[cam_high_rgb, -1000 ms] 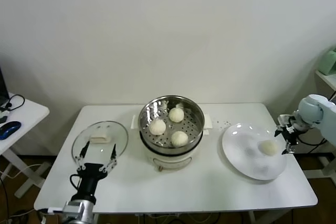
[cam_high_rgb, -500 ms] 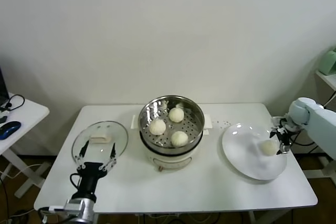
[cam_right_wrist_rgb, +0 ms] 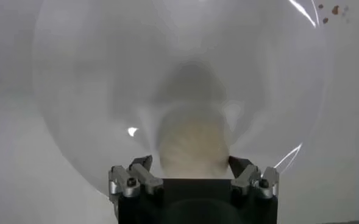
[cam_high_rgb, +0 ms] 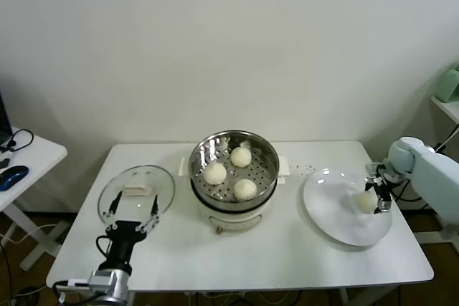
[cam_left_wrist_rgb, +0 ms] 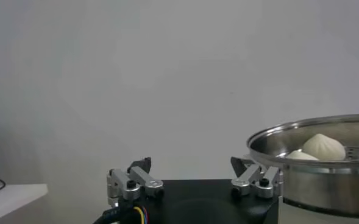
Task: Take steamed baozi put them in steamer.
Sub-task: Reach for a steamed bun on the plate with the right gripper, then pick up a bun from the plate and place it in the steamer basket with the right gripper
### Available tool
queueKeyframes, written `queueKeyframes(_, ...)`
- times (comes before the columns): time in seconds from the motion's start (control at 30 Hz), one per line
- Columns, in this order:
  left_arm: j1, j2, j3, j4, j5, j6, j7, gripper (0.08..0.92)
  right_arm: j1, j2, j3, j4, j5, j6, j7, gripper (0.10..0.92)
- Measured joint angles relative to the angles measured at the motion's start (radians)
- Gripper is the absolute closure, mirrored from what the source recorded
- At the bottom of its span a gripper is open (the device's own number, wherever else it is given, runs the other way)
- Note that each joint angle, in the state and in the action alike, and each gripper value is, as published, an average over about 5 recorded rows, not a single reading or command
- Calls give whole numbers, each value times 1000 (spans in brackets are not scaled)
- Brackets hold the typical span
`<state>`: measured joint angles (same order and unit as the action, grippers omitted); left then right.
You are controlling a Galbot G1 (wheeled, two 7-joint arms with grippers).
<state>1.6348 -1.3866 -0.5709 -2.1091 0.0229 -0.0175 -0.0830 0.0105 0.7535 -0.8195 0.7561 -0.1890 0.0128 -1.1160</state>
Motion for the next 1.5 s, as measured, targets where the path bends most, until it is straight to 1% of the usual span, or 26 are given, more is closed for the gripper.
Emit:
queueKeyframes(0.17,0,0,-1,-4,-1,2,-1,177,-6,10,15,-16,-1,0,3,215)
queueKeyframes(0.5,4,0,-3,-7,-1,2,-1,177,-11,13,30,-30,2,-2,5,322)
queueKeyframes(0.9,7,-1,-4,-11,-1,1,1,177,0,-6,19,-13,62,-30,16,362)
queueKeyframes(1.17,1,0,-1,-11,-7,-4,5,177,107,-22,-93,41,218,-86,27,364)
queueKeyframes(1.5,2,-4,8,-27,-19,-6,12,177,380,24,-362,136,550,-191,50,364)
